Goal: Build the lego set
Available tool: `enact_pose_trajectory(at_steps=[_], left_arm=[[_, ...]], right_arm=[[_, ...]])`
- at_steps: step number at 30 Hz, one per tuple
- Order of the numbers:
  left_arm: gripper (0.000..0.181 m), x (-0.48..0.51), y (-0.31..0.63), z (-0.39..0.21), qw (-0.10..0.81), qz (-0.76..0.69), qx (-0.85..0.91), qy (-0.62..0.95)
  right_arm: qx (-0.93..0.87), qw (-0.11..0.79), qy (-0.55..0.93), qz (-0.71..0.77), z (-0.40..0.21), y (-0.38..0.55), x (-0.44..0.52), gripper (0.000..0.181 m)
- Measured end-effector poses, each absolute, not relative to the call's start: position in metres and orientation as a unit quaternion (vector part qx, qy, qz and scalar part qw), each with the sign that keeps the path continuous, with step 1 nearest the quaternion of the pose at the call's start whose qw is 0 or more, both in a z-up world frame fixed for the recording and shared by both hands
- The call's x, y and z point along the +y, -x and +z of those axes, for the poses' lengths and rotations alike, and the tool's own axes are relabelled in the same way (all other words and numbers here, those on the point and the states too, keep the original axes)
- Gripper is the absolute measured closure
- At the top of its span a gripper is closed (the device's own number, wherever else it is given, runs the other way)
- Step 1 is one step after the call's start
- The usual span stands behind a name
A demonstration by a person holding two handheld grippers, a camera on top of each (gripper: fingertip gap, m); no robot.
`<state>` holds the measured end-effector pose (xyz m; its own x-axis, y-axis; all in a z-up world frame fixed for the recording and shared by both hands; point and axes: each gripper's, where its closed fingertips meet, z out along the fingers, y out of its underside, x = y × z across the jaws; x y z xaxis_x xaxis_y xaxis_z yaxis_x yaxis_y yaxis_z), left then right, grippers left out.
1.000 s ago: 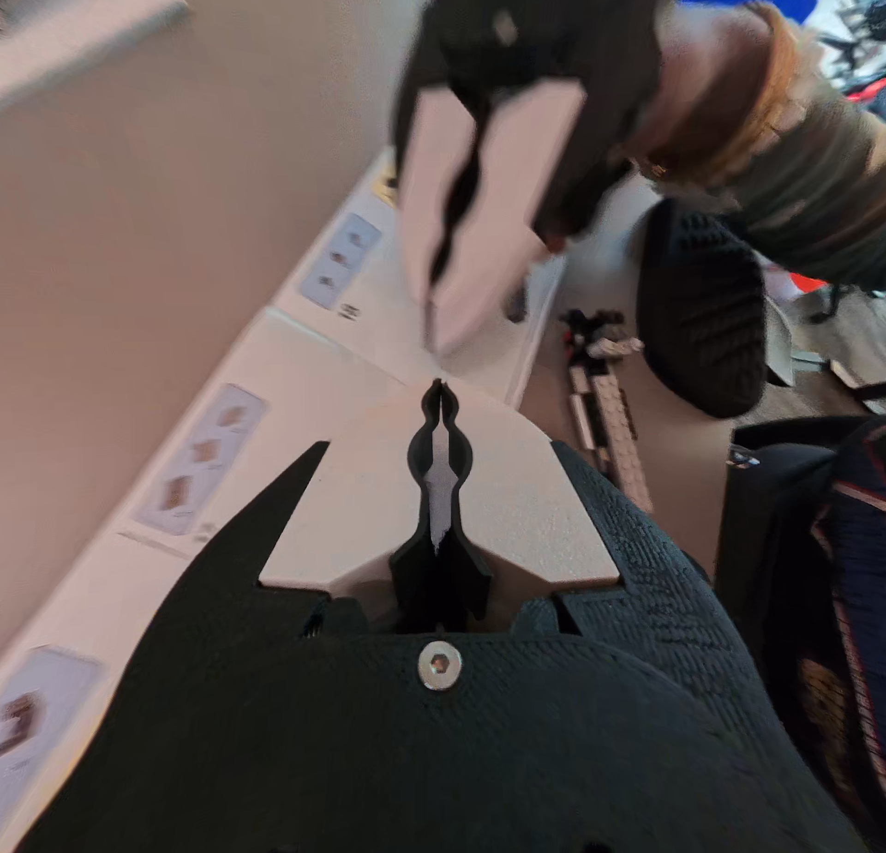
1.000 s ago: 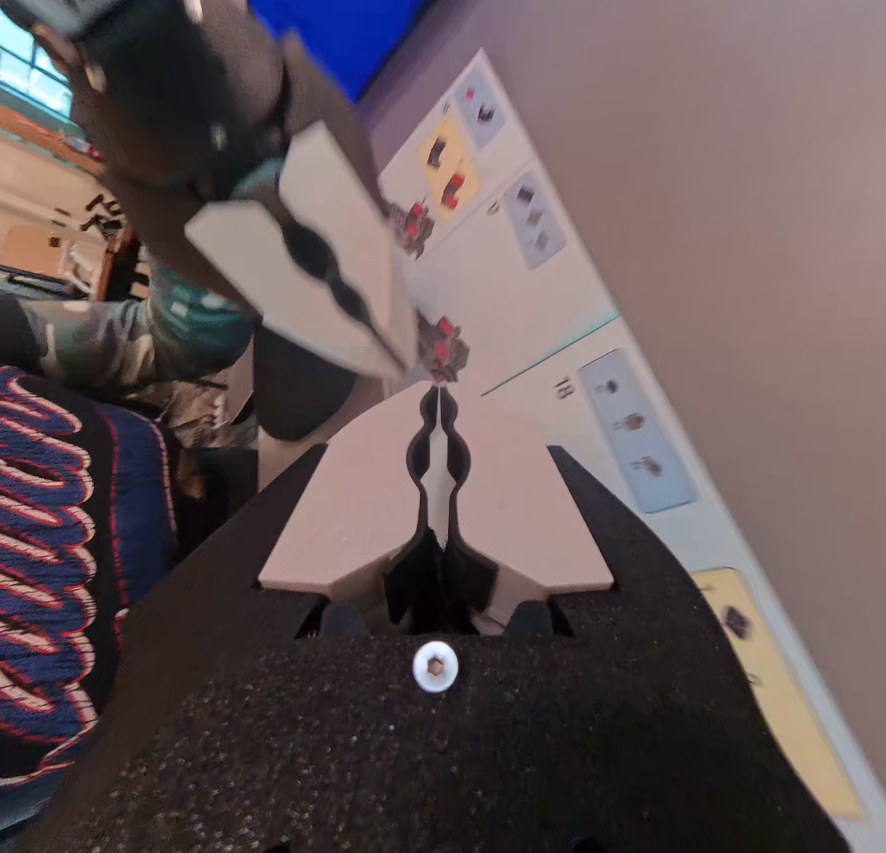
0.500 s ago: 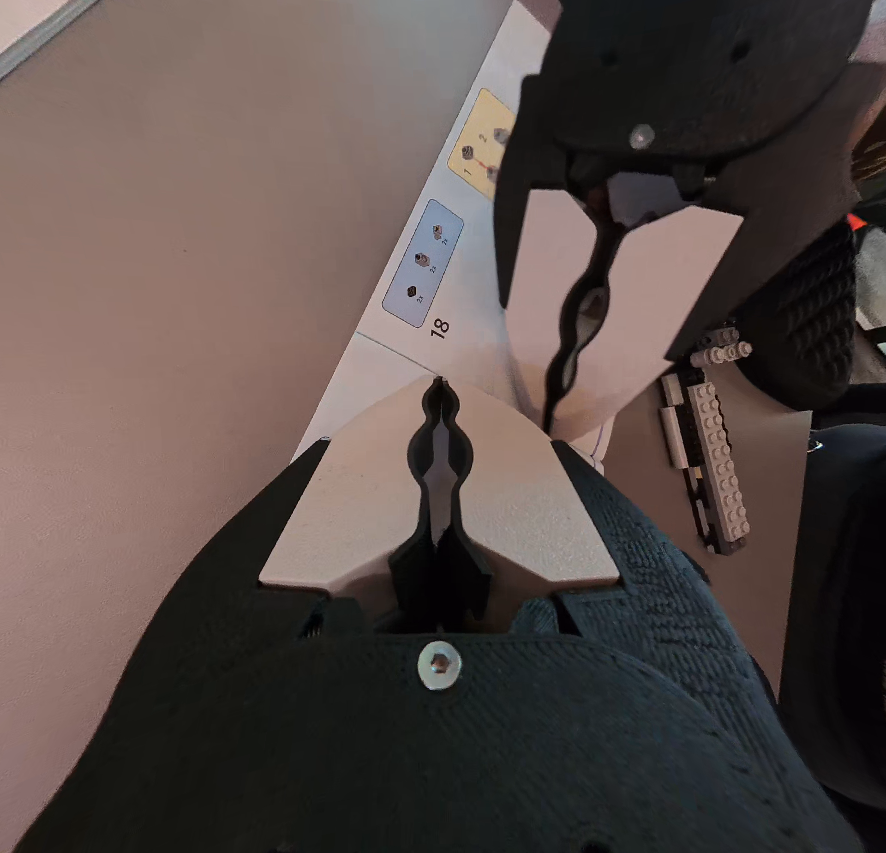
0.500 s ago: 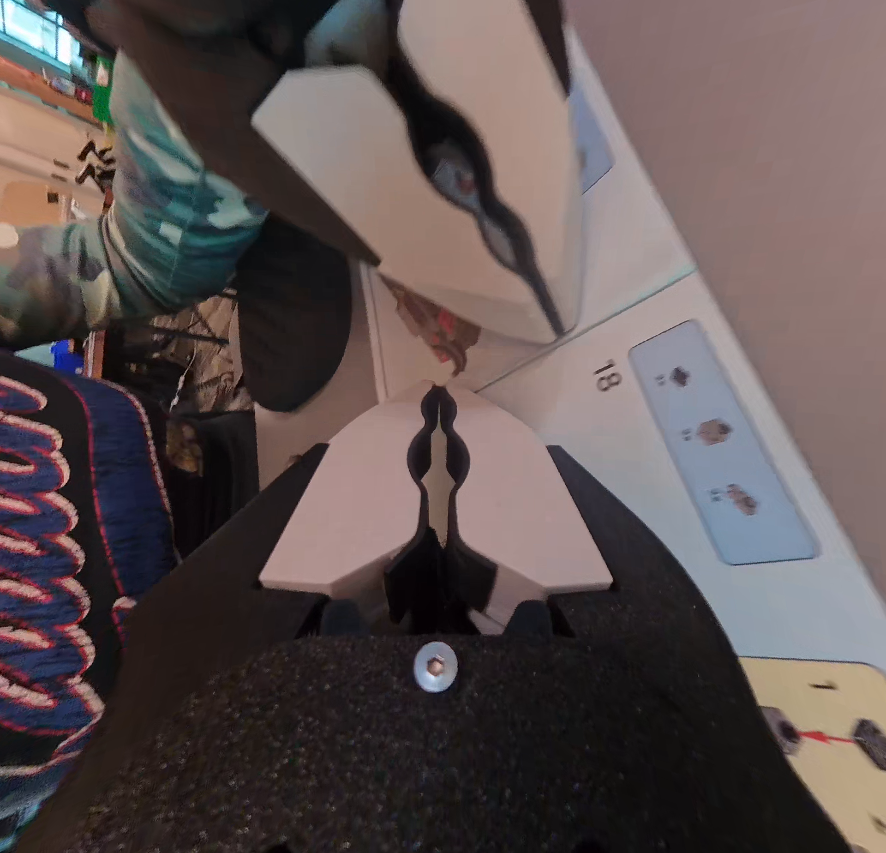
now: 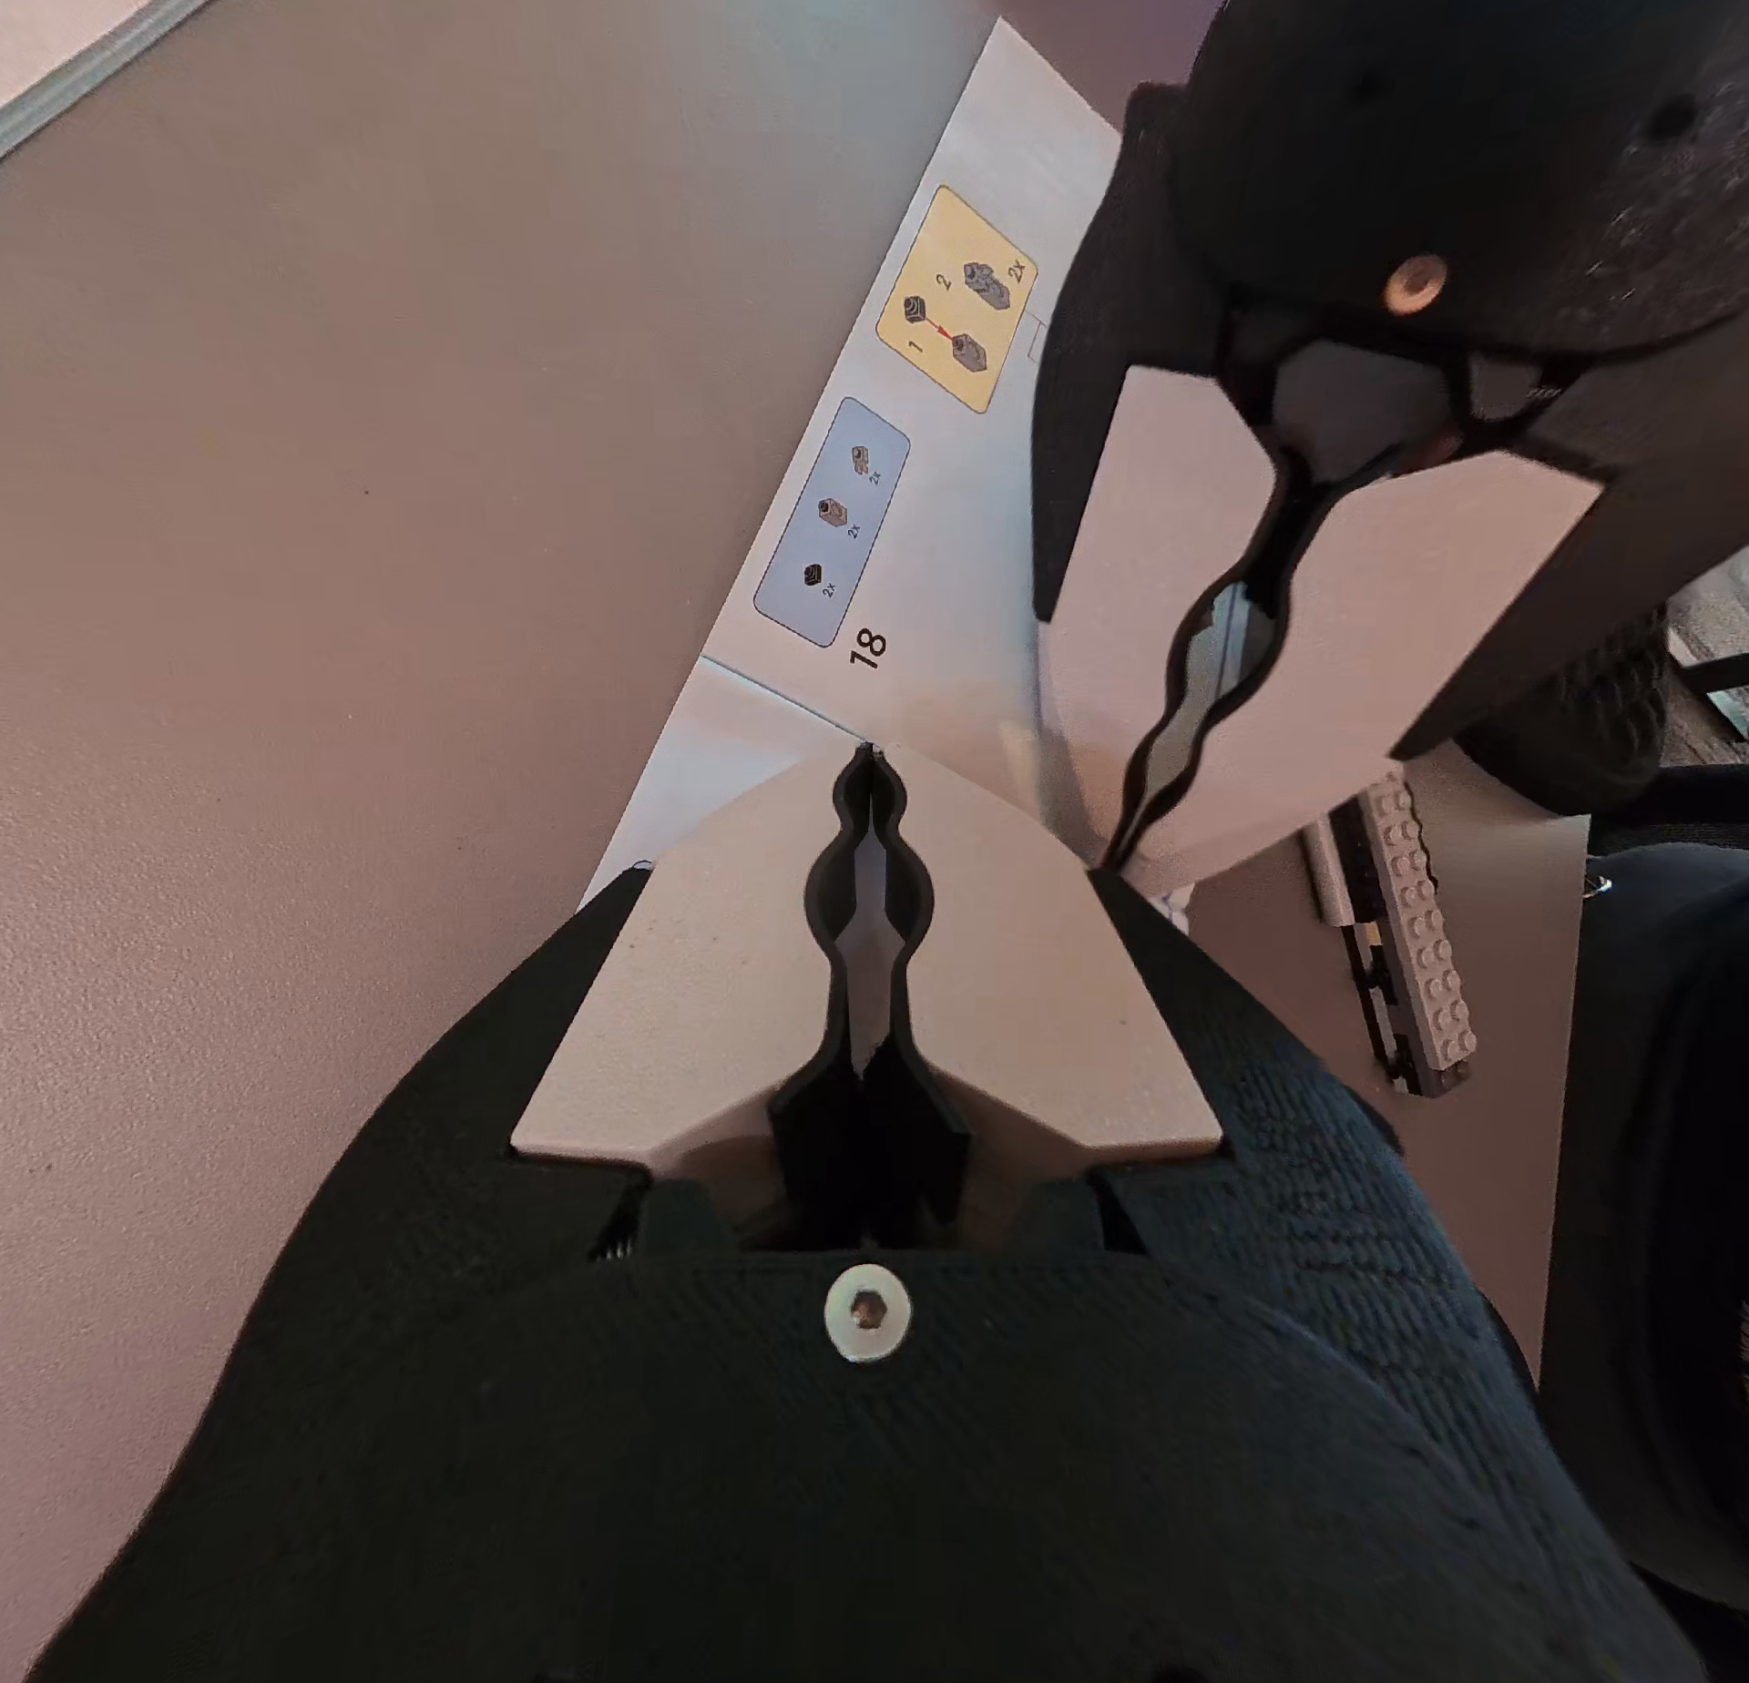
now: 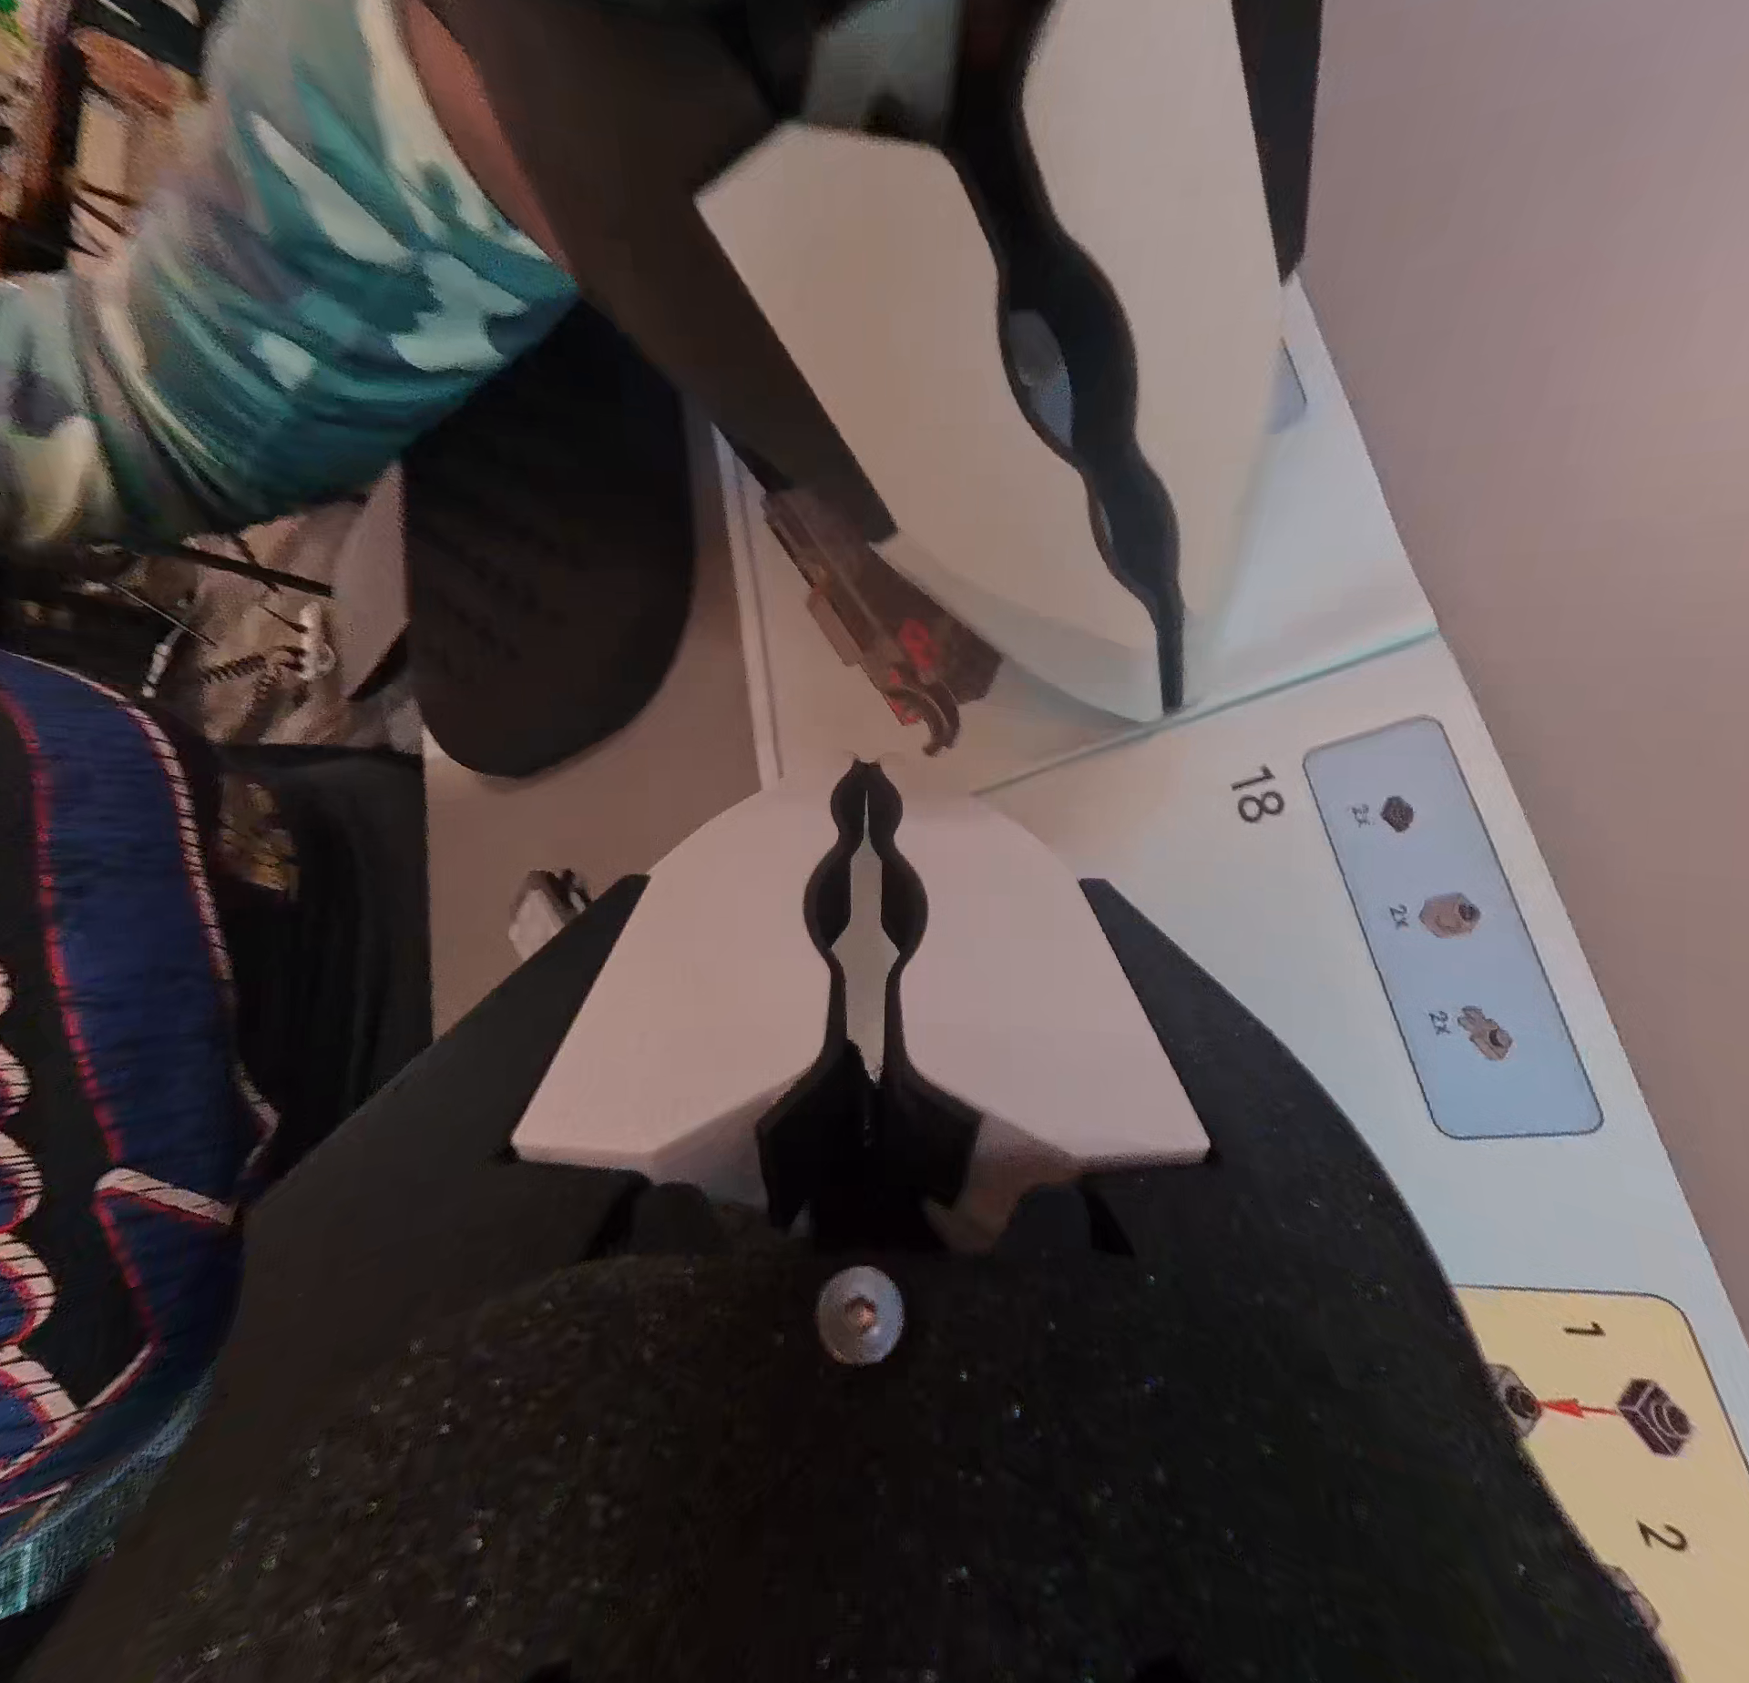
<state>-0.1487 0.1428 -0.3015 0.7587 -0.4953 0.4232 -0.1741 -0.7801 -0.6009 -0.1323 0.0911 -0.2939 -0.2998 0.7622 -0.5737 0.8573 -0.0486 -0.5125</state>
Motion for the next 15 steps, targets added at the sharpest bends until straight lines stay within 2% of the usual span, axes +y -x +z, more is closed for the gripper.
enact_pose_trajectory(at_steps=[8,11,13,15], left_arm=[[0.181,0.142,0.148,-0.301,0.273,-0.298,0.186,0.896],[0.181,0.142,0.148,-0.301,0.273,-0.295,0.188,0.896],[0.181,0.142,0.148,-0.301,0.274,-0.291,0.190,0.897],[0.181,0.142,0.149,-0.301,0.274,-0.291,0.191,0.897]], right_arm=[[0.738,0.155,-0.537,-0.378,-0.302,0.095,0.056,0.181],[0.702,0.112,-0.558,-0.428,-0.289,0.120,0.066,0.181],[0.696,0.074,-0.588,-0.405,-0.300,0.129,0.085,0.181],[0.692,0.089,-0.588,-0.409,-0.301,0.125,0.083,0.181]])
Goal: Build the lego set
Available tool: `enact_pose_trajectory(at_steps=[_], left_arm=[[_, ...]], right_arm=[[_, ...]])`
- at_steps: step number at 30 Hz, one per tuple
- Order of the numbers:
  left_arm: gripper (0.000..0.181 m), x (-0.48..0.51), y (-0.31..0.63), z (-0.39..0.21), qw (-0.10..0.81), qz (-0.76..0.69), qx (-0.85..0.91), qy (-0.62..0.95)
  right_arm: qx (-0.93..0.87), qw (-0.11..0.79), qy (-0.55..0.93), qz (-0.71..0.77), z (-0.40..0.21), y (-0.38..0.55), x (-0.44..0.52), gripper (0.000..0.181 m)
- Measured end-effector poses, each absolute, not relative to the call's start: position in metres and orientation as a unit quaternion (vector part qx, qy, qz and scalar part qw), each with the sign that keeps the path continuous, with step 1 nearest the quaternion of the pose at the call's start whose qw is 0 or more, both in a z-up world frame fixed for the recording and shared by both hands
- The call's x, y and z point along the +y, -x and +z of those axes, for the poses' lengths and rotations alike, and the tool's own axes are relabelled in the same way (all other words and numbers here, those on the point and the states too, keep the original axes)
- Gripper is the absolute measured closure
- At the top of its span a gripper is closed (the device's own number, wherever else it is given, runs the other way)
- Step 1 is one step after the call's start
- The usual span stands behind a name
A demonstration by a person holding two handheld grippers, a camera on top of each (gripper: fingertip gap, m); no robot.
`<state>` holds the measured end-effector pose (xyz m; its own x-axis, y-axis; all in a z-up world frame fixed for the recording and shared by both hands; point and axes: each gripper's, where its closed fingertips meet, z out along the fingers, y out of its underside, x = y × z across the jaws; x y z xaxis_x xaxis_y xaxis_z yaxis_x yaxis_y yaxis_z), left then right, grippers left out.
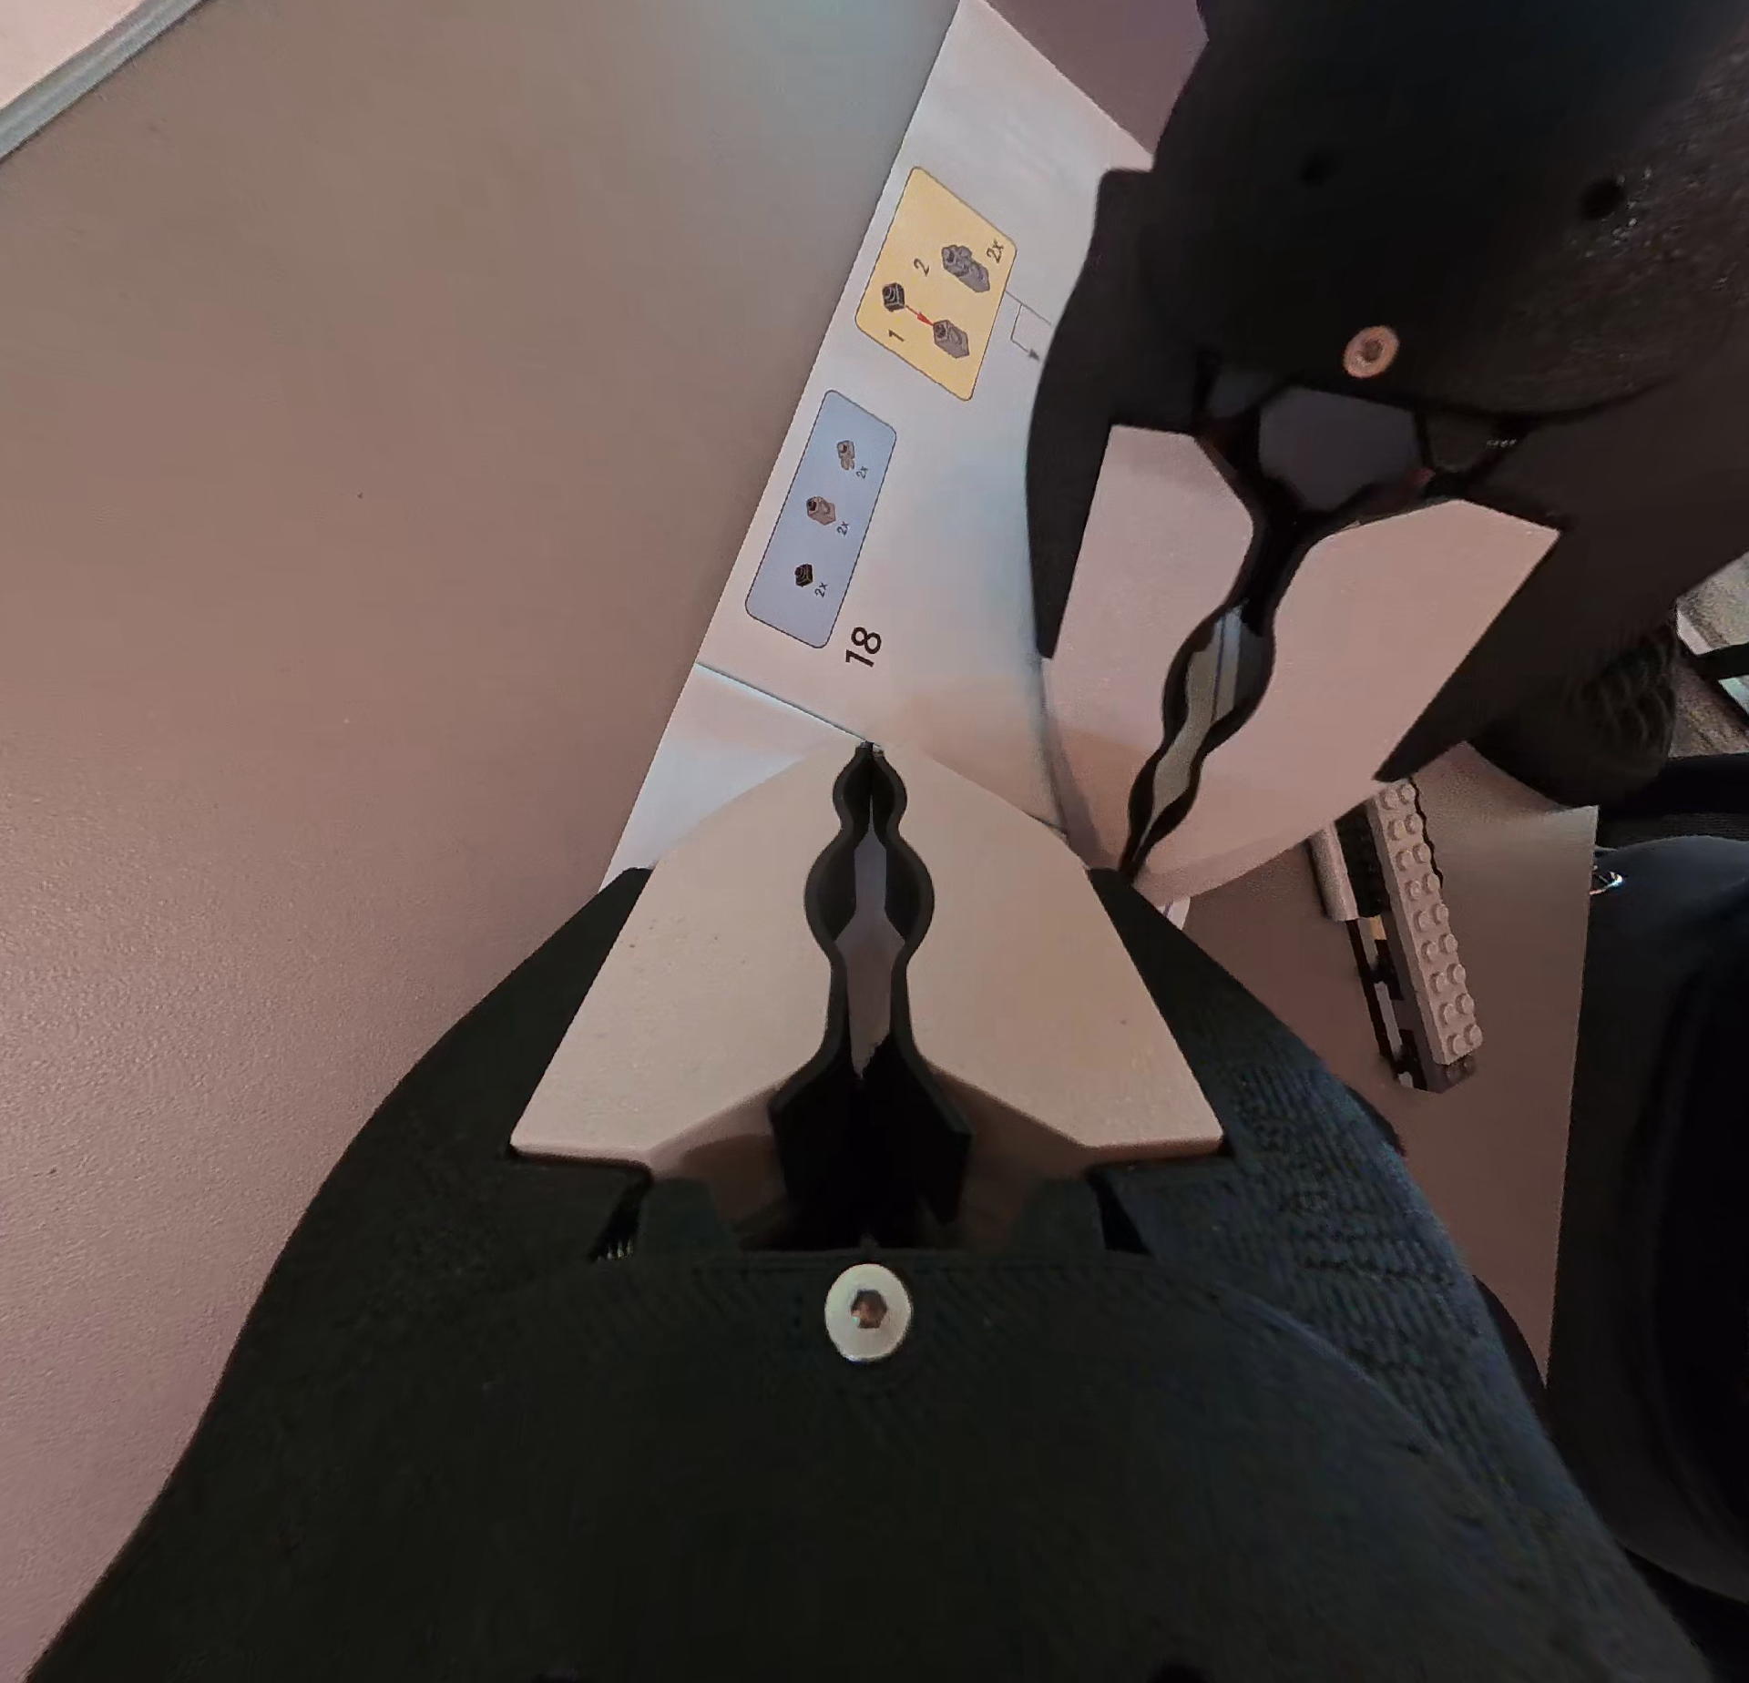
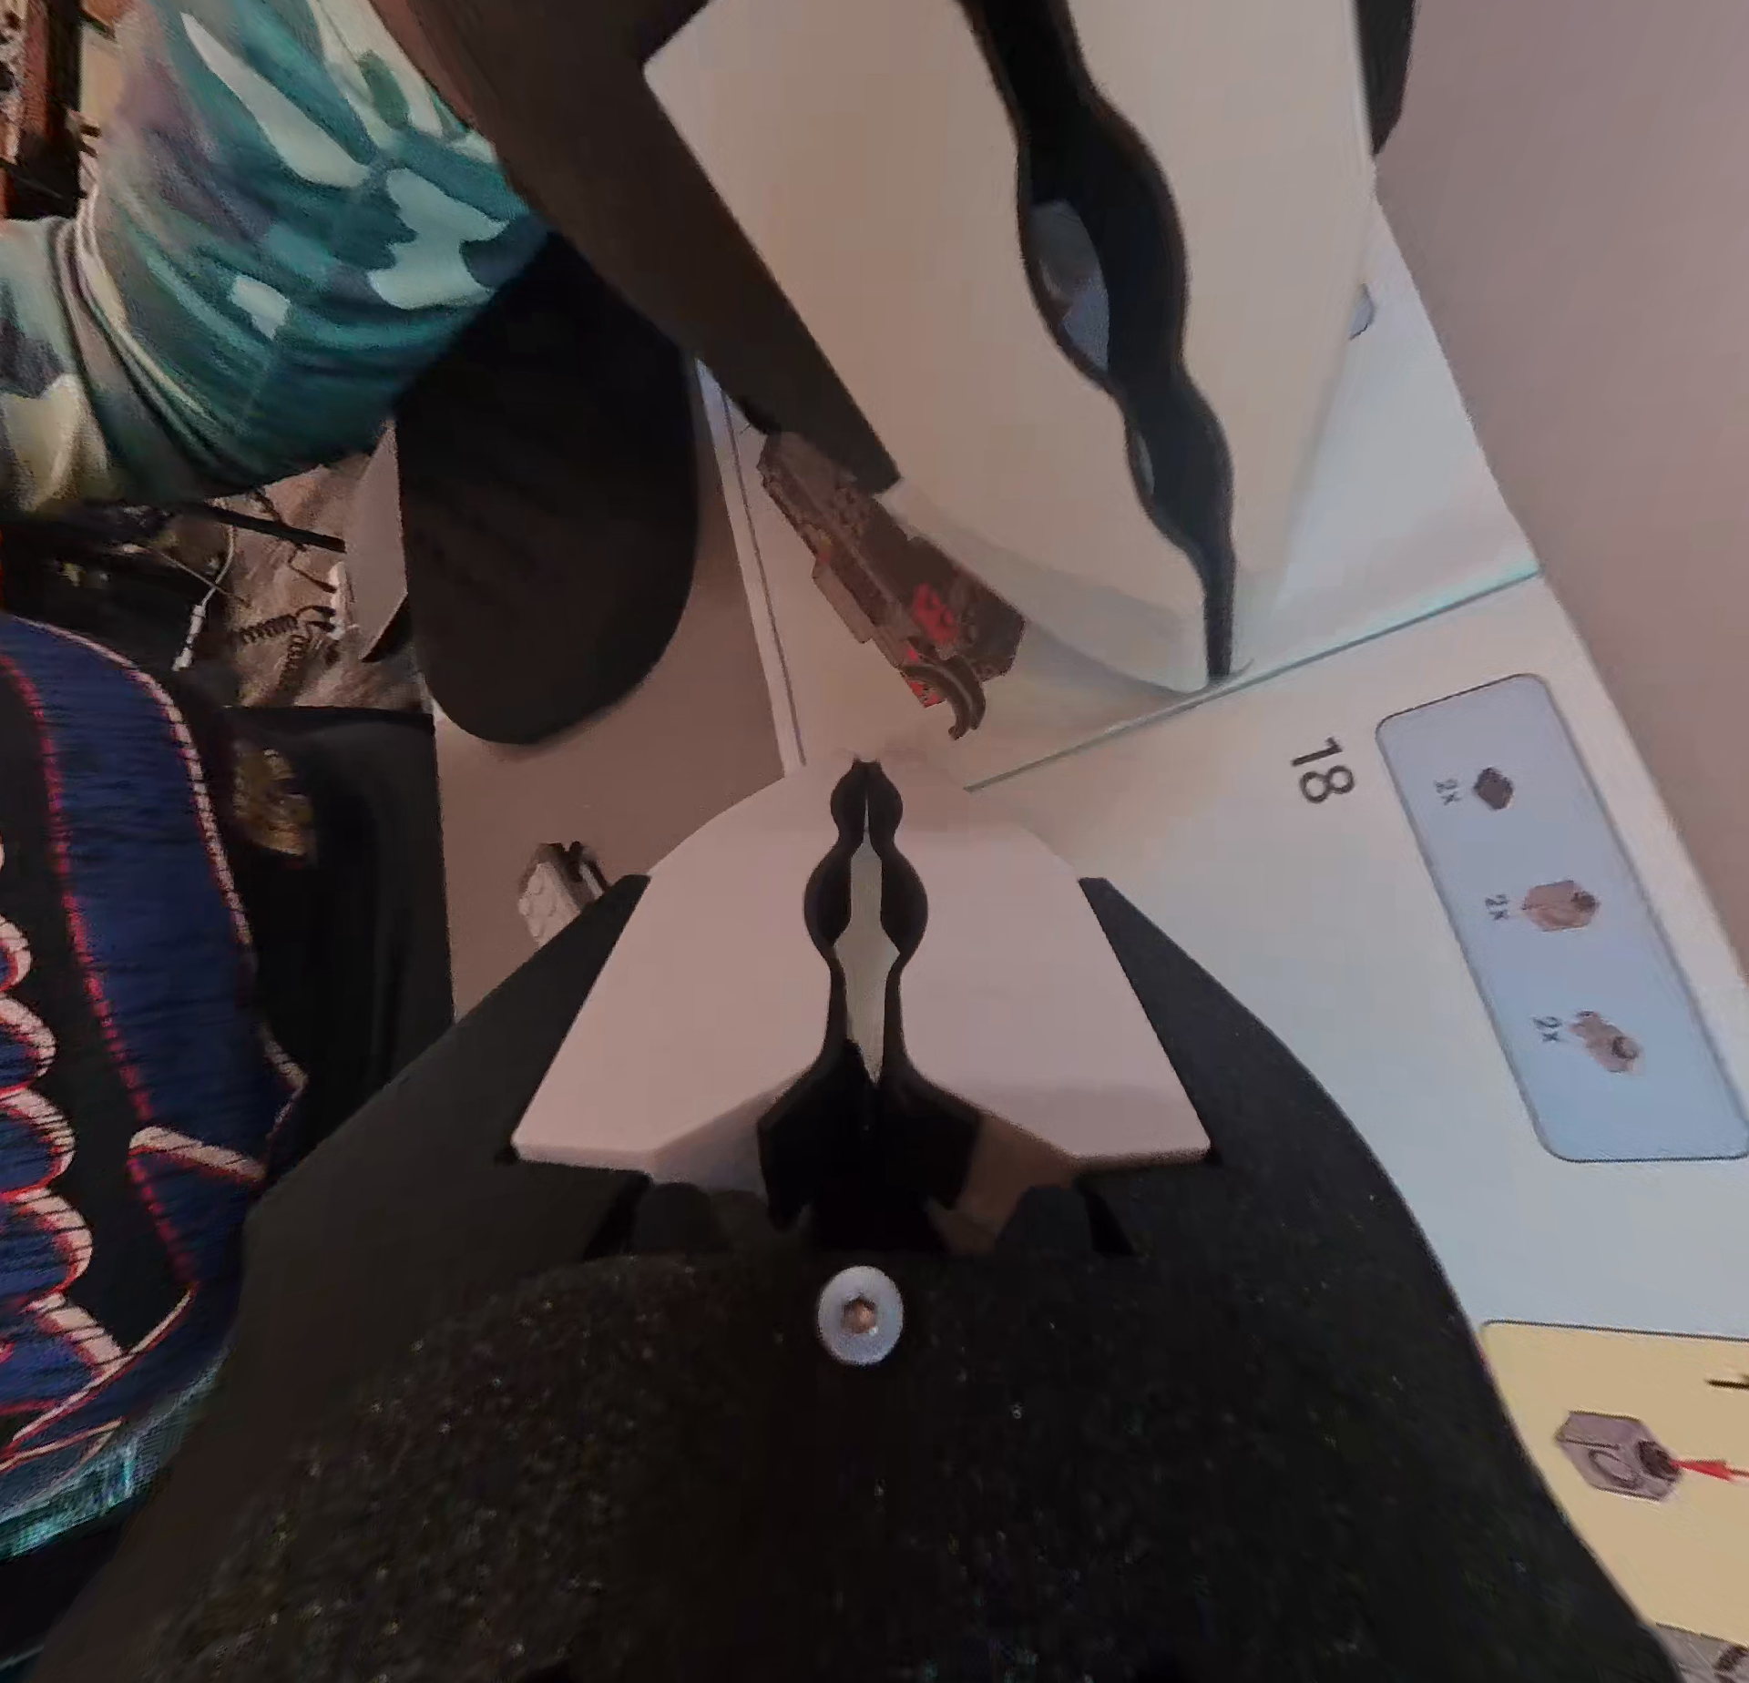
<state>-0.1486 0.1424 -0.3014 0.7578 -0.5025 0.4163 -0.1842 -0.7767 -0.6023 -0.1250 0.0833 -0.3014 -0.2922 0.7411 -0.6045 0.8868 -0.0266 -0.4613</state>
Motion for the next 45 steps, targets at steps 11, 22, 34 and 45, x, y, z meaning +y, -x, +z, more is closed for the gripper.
enact_pose_trajectory(at_steps=[11,22,34,45], left_arm=[[0.181,0.143,0.148,-0.301,0.283,-0.289,0.200,0.892],[0.153,0.160,0.178,-0.212,0.546,-0.275,0.216,0.761],[0.150,0.167,0.265,-0.179,0.703,-0.099,0.067,0.701],[0.153,0.160,0.235,-0.205,0.682,0.005,0.110,0.723]], right_arm=[[0.667,0.013,-0.531,-0.523,-0.259,0.118,0.093,0.159],[0.728,-0.219,-0.513,-0.398,-0.290,0.104,0.147,0.104],[0.665,-0.285,-0.622,-0.299,-0.302,0.088,0.217,0.111],[0.623,-0.479,-0.567,-0.247,-0.256,0.076,0.277,0.108]])
